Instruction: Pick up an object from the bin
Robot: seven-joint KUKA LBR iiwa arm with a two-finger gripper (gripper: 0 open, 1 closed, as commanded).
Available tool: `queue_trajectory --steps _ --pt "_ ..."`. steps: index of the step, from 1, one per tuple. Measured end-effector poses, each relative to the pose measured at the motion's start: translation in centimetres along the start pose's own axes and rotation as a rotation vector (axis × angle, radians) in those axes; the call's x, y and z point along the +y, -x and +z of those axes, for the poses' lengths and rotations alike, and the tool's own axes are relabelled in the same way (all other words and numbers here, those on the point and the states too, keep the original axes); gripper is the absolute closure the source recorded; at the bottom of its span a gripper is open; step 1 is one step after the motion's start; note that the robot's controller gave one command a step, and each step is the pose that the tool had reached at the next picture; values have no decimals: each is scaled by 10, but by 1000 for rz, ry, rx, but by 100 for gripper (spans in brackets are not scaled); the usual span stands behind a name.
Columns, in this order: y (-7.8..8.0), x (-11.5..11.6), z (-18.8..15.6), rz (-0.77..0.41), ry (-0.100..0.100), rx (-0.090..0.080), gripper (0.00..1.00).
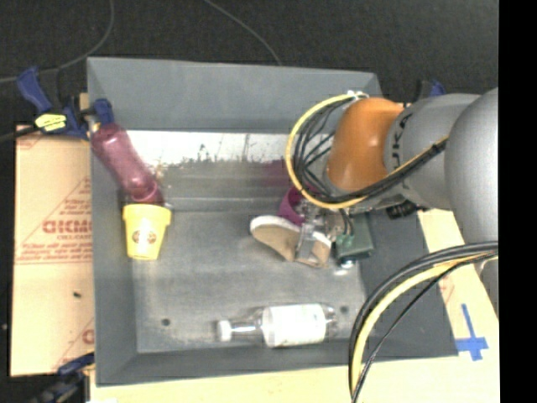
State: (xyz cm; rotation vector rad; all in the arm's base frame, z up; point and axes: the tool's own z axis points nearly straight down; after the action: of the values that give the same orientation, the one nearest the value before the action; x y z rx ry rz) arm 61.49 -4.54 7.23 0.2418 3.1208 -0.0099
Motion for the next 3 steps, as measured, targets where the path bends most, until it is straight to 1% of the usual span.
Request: queue_trajectory --steps 1,2,3 --pt "0 0 0 -1 -1 0 100" --pt "3 -2 0 23 2 -6 100" --pt "1 -1 0 24 1 -8 100"
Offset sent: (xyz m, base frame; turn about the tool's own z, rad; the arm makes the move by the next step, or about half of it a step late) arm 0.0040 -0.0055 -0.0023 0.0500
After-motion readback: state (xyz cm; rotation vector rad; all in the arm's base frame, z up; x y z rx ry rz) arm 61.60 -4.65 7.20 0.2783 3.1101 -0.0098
